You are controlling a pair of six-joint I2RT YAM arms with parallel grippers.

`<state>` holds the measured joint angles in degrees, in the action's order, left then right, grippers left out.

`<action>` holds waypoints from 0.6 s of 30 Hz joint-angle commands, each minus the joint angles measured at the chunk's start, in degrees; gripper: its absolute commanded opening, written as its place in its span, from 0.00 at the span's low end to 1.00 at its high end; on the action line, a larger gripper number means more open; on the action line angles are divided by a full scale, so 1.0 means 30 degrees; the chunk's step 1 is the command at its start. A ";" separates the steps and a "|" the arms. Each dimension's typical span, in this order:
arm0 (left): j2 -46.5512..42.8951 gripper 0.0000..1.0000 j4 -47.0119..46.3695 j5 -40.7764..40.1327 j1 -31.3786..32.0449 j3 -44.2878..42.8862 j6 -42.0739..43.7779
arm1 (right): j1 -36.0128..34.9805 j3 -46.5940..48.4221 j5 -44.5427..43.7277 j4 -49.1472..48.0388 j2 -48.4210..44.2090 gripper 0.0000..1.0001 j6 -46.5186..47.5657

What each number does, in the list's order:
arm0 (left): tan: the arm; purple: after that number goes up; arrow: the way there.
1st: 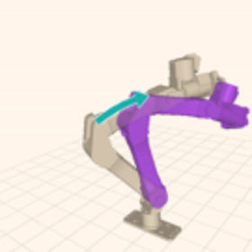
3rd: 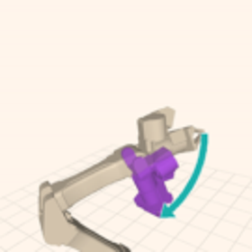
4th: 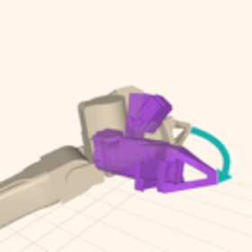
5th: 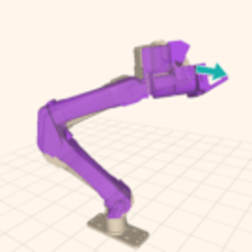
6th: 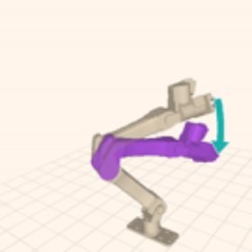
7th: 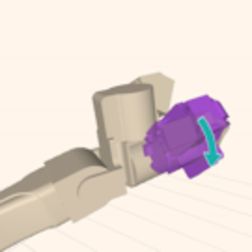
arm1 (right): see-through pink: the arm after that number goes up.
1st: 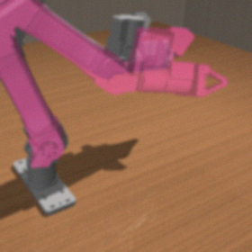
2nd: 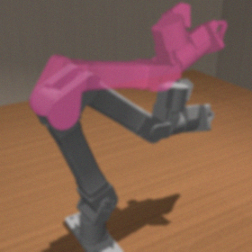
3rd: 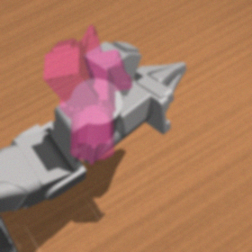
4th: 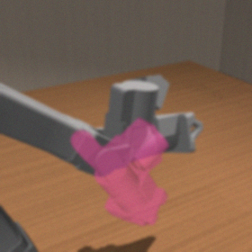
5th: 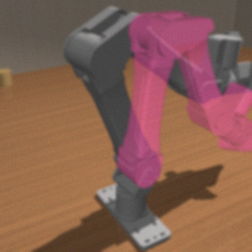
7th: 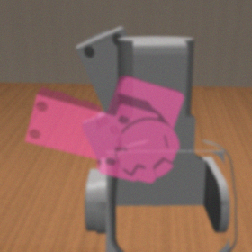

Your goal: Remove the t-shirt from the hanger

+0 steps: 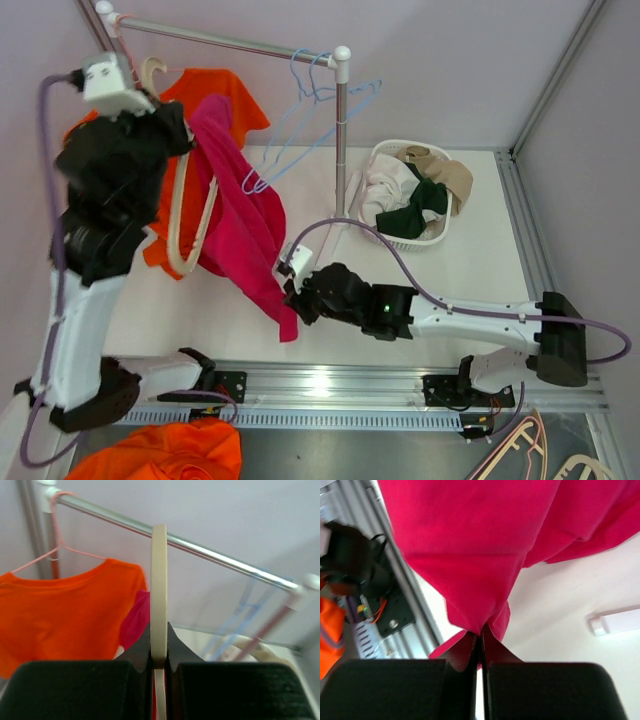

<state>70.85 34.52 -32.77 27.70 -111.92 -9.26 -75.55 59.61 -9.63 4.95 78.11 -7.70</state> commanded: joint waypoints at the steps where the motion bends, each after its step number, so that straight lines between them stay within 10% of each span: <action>1: -0.3075 0.01 0.1496 0.6545 -0.0211 0.1292 -0.1863 | 0.0834 0.1920 0.0339 -0.0567 0.0884 0.00 0.0166; 12: -0.7323 0.01 0.8849 0.9899 -0.0182 0.4783 -0.2365 | 0.2506 0.4006 -0.1919 0.1102 0.2383 0.00 -0.0652; 18: -1.0868 0.01 0.6835 1.0074 -0.0211 0.8211 -0.2744 | 0.2624 0.2076 0.0569 -0.0535 0.1563 0.00 -0.1297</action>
<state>43.59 58.67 -5.19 27.55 -88.86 -16.14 -67.61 67.94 -10.92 6.46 84.73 -9.61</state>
